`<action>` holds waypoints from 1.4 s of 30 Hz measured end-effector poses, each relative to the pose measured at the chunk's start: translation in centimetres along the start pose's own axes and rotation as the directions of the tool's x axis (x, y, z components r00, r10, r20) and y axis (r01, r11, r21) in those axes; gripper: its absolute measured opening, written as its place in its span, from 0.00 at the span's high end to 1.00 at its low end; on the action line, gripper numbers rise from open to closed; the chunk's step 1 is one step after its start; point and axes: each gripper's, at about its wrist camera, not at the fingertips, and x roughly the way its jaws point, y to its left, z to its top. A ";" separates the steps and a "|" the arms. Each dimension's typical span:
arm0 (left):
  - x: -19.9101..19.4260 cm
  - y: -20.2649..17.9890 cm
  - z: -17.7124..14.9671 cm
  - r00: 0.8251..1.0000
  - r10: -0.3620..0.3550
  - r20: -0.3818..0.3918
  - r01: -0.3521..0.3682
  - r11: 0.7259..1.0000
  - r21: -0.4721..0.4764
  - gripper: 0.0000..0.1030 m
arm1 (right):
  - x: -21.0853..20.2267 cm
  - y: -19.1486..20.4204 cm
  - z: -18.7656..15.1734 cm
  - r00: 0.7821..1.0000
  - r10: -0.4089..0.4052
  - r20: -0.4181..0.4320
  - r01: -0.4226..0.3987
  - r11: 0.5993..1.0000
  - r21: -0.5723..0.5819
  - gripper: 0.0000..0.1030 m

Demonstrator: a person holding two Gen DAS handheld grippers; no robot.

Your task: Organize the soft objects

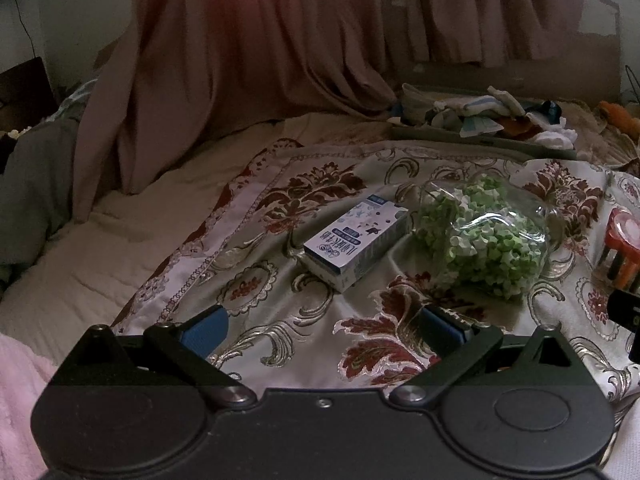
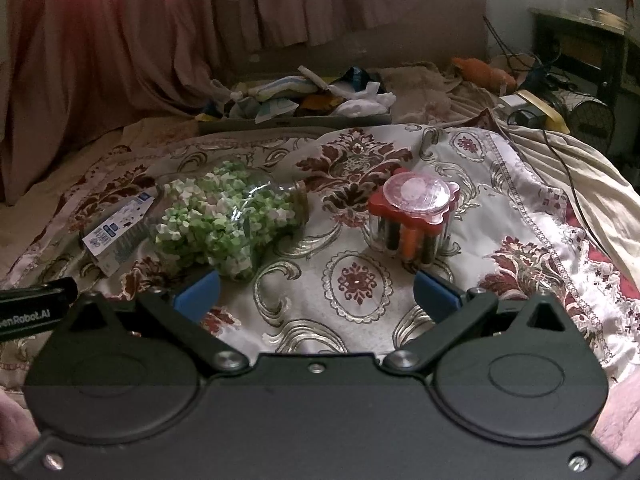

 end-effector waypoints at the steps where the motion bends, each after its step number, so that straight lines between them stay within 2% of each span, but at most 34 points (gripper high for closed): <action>1: 0.0 0.0 0.0 1.000 0.000 0.001 0.000 1.000 0.001 0.02 | 0.0 0.0 0.0 1.000 0.000 0.000 0.000 1.000 0.000 0.00; 42: 0.1 0.0 0.0 1.000 0.002 0.000 -0.002 1.000 0.006 0.02 | 0.2 0.3 -0.2 1.000 0.003 -0.017 -0.003 1.000 0.008 0.00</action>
